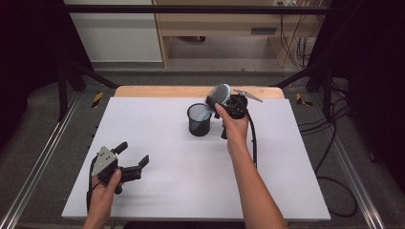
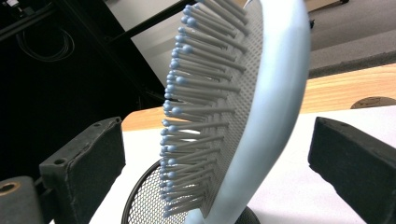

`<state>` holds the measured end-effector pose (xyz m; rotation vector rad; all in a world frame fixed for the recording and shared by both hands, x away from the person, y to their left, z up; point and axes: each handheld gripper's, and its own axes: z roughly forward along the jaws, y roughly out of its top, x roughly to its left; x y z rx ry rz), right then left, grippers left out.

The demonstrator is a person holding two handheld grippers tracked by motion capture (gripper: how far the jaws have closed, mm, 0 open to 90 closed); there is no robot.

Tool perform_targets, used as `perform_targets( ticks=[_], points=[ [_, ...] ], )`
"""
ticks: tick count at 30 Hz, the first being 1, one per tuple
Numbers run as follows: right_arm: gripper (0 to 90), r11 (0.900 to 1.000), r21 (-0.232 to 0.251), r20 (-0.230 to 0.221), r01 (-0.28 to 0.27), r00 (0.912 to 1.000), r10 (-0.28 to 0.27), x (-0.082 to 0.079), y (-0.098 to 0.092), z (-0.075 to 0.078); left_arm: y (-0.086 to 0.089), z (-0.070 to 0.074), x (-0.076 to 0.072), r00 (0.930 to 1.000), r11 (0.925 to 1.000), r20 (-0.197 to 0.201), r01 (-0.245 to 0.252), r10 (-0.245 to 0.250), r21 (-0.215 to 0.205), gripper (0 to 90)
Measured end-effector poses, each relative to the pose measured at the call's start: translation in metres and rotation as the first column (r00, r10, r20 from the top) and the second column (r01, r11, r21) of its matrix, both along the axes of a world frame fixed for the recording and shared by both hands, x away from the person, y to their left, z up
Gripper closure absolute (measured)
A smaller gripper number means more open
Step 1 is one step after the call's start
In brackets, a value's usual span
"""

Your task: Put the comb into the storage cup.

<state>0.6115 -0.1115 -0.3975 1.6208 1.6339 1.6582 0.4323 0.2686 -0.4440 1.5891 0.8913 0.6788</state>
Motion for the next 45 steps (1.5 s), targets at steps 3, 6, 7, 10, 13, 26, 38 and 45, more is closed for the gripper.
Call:
perform_targets(
  ticks=[3,6,7,10,13,26,38,45],
  points=[
    [4.0,1.000,-0.001,0.000,-0.001,1.0000,0.001,0.000,0.000,0.000,0.000,0.000,0.000,1.0000,1.0000,-0.001,0.000,0.000,-0.001,3.1],
    [4.0,1.000,-0.002,0.002,-0.003,1.0000,0.003,0.000,0.000,0.000,0.000,0.000,0.000,1.0000,1.0000,-0.002,0.000,0.000,0.000,3.1],
    [4.0,1.000,-0.002,0.004,-0.004,1.0000,0.004,0.000,0.000,0.000,0.000,0.000,0.000,1.0000,1.0000,-0.002,0.000,0.000,0.000,3.1],
    [4.0,1.000,0.000,0.003,-0.007,1.0000,0.007,-0.001,0.001,0.001,0.000,0.000,0.000,1.0000,1.0000,-0.002,0.000,0.000,0.000,3.1],
    [4.1,1.000,-0.006,0.003,-0.007,1.0000,0.007,-0.001,0.001,0.001,0.000,0.000,0.000,1.0000,1.0000,-0.002,0.000,0.000,-0.001,3.1],
    [4.7,0.998,-0.067,0.037,-0.007,0.9993,0.010,-0.004,0.003,0.004,0.000,0.000,0.000,1.0000,1.0000,-0.002,0.000,0.000,-0.002,3.1],
    [5.5,0.979,-0.200,0.077,-0.040,0.9954,0.057,-0.011,0.009,0.007,-0.002,-0.001,0.000,1.0000,1.0000,-0.006,0.005,-0.005,0.006,3.1],
    [5.9,0.966,-0.253,0.089,-0.051,0.9932,0.075,-0.014,0.010,0.009,-0.001,-0.001,0.000,1.0000,1.0000,-0.005,0.004,-0.004,0.002,3.1]
  ],
)
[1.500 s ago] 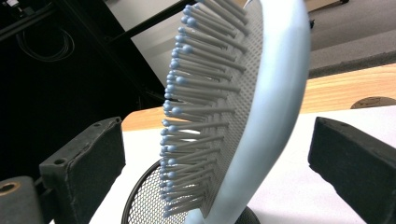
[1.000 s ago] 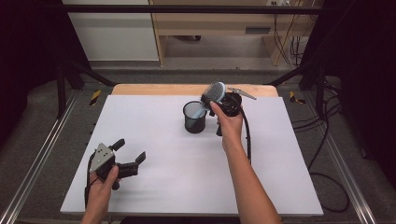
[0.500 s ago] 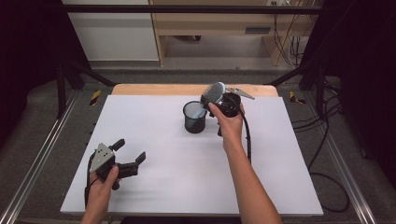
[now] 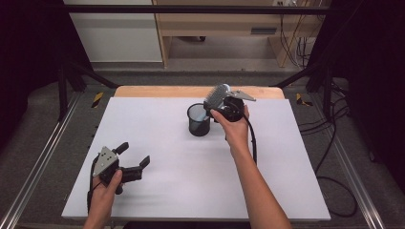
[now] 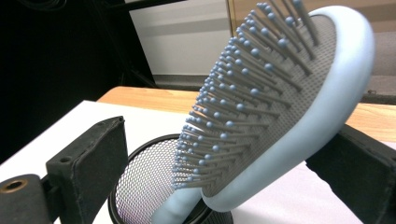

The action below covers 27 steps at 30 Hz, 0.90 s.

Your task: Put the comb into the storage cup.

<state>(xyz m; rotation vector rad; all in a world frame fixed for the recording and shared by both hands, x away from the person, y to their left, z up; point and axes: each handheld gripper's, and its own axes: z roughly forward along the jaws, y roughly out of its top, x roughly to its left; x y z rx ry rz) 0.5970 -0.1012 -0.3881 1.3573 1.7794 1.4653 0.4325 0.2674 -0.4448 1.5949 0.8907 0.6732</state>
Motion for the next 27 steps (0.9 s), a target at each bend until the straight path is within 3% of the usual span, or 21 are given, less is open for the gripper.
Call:
perform_targets(
  ticks=[4,27],
  points=[
    [5.7,0.999,-0.034,0.004,-0.004,1.0000,0.004,-0.0016,0.0012,0.0002,0.0012,0.0001,0.0001,1.0000,1.0000,0.000,-0.006,0.006,-0.004,3.1],
    [4.7,0.995,-0.102,0.008,0.000,1.0000,0.001,-0.0060,-0.0035,0.0026,0.0012,0.0003,0.0001,1.0000,1.0000,0.004,-0.006,0.006,0.000,3.1]
  ],
)
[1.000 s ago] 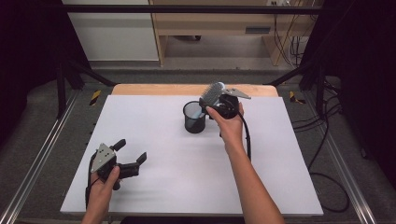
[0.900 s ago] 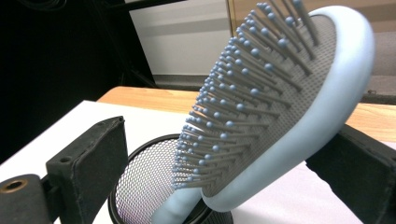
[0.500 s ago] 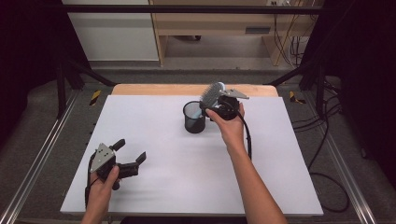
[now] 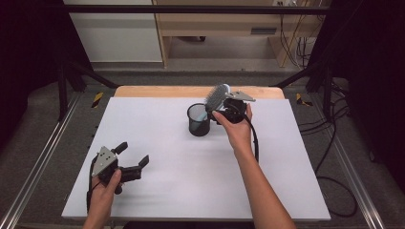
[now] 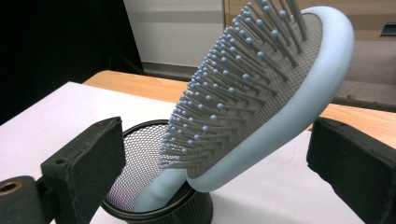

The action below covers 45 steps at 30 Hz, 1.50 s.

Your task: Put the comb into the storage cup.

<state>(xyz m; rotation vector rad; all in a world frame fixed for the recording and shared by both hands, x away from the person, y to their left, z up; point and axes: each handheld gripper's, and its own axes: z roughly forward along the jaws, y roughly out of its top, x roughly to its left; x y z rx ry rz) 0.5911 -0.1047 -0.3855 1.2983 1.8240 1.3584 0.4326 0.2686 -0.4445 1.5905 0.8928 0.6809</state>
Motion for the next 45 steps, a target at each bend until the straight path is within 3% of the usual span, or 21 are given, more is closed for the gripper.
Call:
perform_targets(
  ticks=[6,9,18,22,28,45],
  points=[
    [4.7,1.000,-0.028,0.005,-0.012,0.9999,0.012,-0.002,0.001,0.000,0.000,0.000,0.000,1.0000,1.0000,0.000,0.001,-0.001,0.001,3.1],
    [6.7,0.998,-0.062,0.031,-0.002,0.9995,0.004,-0.005,0.000,0.002,0.000,0.000,0.000,1.0000,1.0000,-0.001,0.001,-0.001,0.001,3.1],
    [5.3,0.997,-0.069,0.035,-0.029,0.9989,0.031,-0.010,-0.005,0.003,0.000,0.000,0.000,1.0000,1.0000,-0.002,0.001,-0.001,0.002,3.1],
    [5.7,0.990,-0.135,0.045,-0.031,0.9983,0.038,-0.012,-0.007,0.003,0.000,0.000,0.000,1.0000,1.0000,-0.001,0.000,0.000,0.001,3.1],
    [5.3,0.993,-0.111,0.045,-0.046,0.9977,0.051,-0.015,-0.010,0.005,0.000,0.000,0.000,1.0000,1.0000,-0.001,0.000,0.000,0.001,3.1],
    [5.9,0.991,-0.114,0.052,-0.063,0.9962,0.070,-0.022,-0.017,0.009,0.004,0.000,0.001,0.9999,0.9999,-0.004,-0.012,0.012,-0.008,3.1]
  ],
)
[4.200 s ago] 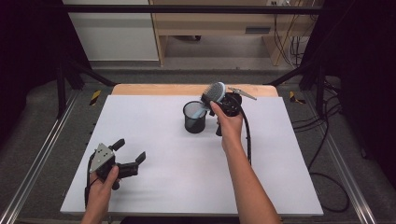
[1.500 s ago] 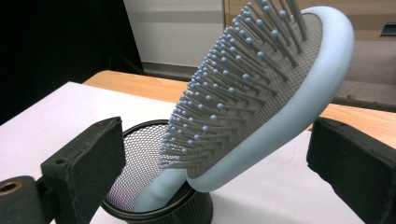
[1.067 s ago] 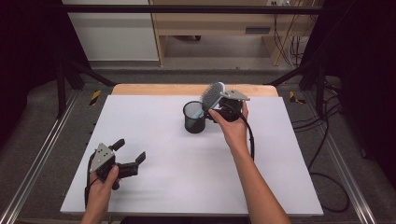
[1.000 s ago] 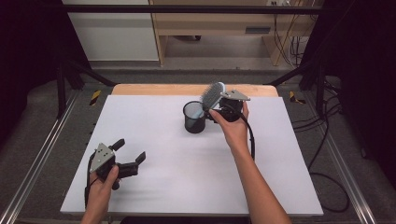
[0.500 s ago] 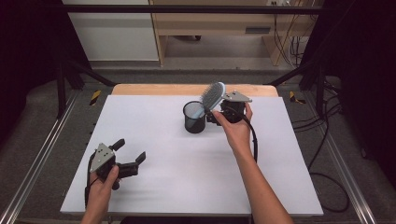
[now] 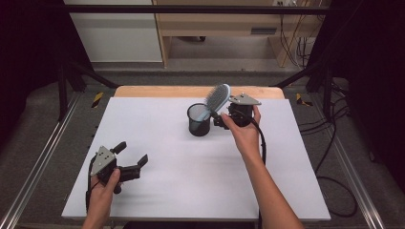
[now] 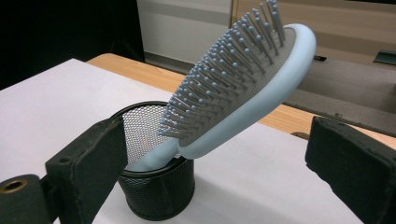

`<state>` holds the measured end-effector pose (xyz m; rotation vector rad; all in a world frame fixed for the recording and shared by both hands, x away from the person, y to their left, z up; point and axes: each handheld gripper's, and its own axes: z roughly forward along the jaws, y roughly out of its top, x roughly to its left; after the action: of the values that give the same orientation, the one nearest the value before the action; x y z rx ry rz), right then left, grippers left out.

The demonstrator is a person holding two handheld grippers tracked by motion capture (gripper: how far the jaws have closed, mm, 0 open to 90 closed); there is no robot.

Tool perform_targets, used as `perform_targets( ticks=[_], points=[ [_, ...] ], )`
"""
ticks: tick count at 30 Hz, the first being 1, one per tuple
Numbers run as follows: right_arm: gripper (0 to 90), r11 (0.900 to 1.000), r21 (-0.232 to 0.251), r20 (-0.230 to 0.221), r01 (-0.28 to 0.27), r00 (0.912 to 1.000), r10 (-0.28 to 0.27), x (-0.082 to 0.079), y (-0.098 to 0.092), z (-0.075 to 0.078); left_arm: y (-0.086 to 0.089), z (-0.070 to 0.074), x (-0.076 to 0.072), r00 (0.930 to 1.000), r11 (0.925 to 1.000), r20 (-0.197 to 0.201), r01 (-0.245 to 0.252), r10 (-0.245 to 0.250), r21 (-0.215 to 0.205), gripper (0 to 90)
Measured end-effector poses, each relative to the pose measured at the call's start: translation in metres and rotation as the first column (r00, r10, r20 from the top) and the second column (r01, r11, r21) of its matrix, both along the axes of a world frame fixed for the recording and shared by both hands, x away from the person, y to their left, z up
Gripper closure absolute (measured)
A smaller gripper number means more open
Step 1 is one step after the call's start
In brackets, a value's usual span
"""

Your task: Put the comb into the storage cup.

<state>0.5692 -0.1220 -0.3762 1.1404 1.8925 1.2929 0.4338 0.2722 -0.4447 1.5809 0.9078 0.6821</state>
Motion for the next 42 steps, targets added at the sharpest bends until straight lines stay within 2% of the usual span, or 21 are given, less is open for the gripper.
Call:
perform_targets(
  ticks=[7,15,25,33,42],
  points=[
    [6.7,1.000,0.025,0.011,0.001,0.9999,-0.001,-0.002,-0.005,0.004,0.002,0.000,0.000,1.0000,1.0000,0.001,-0.004,0.004,-0.003,3.0],
    [7.3,0.998,0.057,0.052,-0.003,0.9987,0.000,-0.006,-0.009,0.011,0.002,0.000,0.000,1.0000,1.0000,0.001,-0.003,0.003,0.000,3.0],
    [6.8,0.999,0.047,0.117,0.017,0.9928,-0.022,-0.011,-0.014,0.017,0.004,0.001,0.000,1.0000,1.0000,0.003,-0.007,0.007,-0.002,3.0],
    [6.0,0.999,0.038,0.156,0.011,0.9876,-0.017,-0.017,-0.017,0.023,0.008,0.002,0.000,0.9999,0.9999,0.009,-0.014,0.014,-0.007,2.8],
    [4.2,0.999,0.034,0.177,-0.002,0.9842,-0.004,-0.023,-0.022,0.032,0.015,0.005,0.000,0.9994,0.9995,0.015,-0.030,0.030,-0.005,2.7]
  ],
)
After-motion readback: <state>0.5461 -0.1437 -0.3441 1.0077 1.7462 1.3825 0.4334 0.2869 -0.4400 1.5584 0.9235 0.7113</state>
